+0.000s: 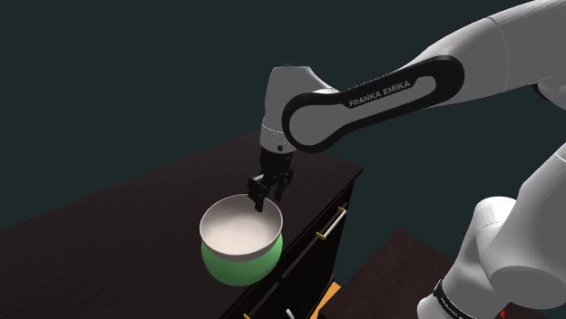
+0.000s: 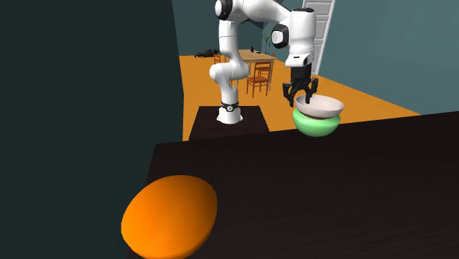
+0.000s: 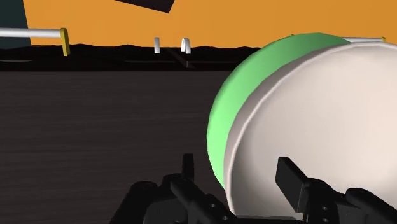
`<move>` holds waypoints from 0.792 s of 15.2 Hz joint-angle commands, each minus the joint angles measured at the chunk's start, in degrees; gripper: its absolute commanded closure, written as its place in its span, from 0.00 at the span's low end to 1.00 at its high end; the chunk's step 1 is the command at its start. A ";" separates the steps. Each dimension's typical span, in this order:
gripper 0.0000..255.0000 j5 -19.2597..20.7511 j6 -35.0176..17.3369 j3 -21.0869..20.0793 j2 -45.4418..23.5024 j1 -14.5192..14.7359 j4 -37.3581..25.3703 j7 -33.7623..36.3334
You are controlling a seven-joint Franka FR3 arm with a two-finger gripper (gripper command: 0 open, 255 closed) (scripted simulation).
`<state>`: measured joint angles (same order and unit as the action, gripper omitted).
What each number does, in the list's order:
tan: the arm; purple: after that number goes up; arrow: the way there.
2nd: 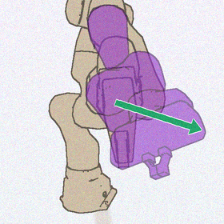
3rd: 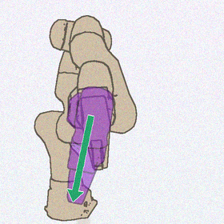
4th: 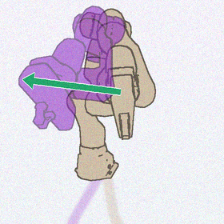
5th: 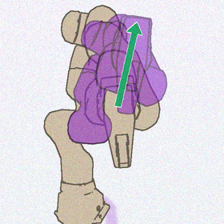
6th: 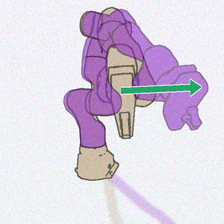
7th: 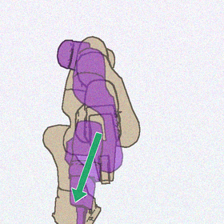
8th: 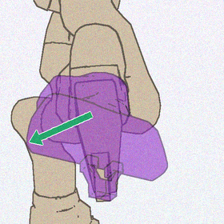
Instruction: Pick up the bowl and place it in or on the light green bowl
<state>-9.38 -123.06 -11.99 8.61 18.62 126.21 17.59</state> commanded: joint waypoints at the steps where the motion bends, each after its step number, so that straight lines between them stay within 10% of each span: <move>1: 0.00 -0.01 0.00 -0.02 0.00 0.02 0.03 0.00; 12: 0.00 0.06 7.29 0.73 2.70 -0.38 -4.51 -0.12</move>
<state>-9.32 -115.88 -11.26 11.28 18.23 121.76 17.44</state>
